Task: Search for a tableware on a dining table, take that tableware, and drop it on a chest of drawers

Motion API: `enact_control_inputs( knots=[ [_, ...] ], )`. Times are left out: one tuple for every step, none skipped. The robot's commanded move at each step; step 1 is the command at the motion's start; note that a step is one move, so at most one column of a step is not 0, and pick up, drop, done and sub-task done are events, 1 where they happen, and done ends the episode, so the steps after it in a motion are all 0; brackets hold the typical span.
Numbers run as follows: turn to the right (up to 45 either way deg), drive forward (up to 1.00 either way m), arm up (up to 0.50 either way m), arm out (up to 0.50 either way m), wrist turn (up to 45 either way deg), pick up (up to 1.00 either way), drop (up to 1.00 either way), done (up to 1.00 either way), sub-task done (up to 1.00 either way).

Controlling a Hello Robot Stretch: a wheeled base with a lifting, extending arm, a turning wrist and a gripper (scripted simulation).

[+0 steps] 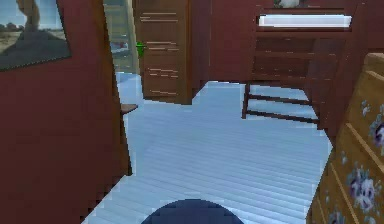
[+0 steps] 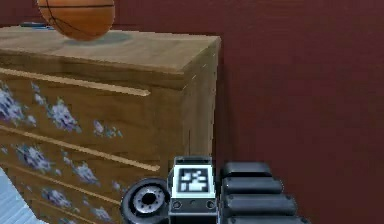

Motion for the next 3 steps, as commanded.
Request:
enact_control_inputs(
  knots=[
    [0.0, 1.0, 0.0, 0.0, 0.0, 0.0, 0.0, 0.0, 0.0],
    [6.0, 0.0, 0.0, 0.0, 0.0, 0.0, 0.0, 0.0, 0.0],
    [0.0, 0.55, 0.0, 0.0, 0.0, 0.0, 0.0, 0.0, 0.0]
  ],
)
